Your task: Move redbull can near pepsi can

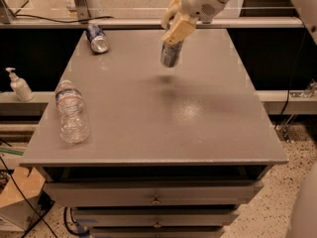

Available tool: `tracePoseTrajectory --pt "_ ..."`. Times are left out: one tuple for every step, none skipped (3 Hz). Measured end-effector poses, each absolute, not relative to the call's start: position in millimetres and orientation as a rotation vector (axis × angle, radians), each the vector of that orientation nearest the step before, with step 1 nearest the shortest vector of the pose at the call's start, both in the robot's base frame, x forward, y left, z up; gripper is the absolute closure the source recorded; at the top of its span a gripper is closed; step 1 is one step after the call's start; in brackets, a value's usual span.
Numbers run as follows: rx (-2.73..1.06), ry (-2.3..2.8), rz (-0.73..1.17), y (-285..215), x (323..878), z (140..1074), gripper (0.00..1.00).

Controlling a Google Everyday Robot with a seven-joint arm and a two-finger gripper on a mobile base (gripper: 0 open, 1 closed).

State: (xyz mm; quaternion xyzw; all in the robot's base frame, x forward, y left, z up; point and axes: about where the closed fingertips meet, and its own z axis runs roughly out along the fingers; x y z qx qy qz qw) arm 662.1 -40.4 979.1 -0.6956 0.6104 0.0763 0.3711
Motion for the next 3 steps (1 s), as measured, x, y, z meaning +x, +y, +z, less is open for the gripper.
tracePoseTrajectory --pt "-1.77 1.528 0.231 -21.3 692.9 973.0 1.0" --pt "-1.763 1.523 0.232 -20.1 697.9 973.9 1.0" --pt "-1.763 1.534 0.263 -13.5 697.1 964.1 1.0"
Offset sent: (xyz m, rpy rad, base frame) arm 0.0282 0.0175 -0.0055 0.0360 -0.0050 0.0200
